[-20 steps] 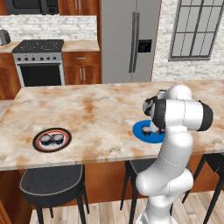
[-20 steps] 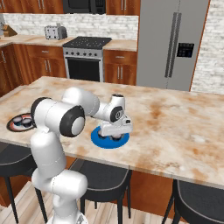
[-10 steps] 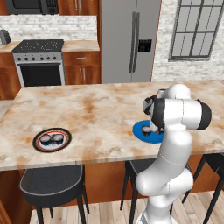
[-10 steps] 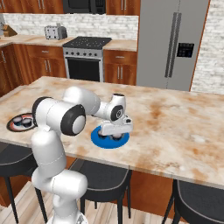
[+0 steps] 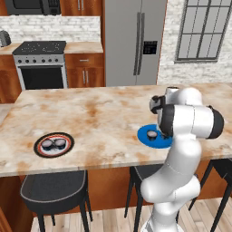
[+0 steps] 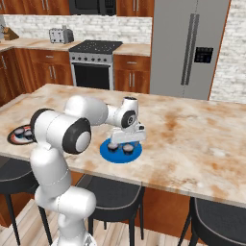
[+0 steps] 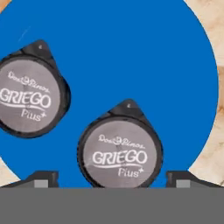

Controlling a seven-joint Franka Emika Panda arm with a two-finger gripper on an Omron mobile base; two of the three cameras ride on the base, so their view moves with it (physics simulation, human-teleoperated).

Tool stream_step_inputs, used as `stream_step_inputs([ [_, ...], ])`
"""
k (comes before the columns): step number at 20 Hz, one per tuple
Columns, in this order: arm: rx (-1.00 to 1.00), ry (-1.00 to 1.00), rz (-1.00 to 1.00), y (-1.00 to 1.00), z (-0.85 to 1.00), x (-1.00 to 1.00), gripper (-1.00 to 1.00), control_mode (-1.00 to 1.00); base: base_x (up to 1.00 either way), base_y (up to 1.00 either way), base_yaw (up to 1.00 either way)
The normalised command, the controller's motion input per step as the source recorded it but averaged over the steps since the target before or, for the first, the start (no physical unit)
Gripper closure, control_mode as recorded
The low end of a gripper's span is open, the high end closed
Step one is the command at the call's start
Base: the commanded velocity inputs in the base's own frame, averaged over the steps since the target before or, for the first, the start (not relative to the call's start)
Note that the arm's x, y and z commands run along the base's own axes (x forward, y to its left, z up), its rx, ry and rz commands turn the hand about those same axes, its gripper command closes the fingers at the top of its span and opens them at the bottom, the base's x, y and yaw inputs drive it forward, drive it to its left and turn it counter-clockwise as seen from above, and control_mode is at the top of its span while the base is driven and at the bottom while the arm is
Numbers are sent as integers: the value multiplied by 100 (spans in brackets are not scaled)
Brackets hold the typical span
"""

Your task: Place two yogurt containers on each plate.

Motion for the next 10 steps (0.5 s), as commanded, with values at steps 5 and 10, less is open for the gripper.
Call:
stream_step_inputs([
  [5, 0, -24, 0, 10, 71, -88, -100, -100, 0, 0, 0],
  [10, -3, -37, -1, 56, 76, -100, -100, -100, 0, 0, 0],
])
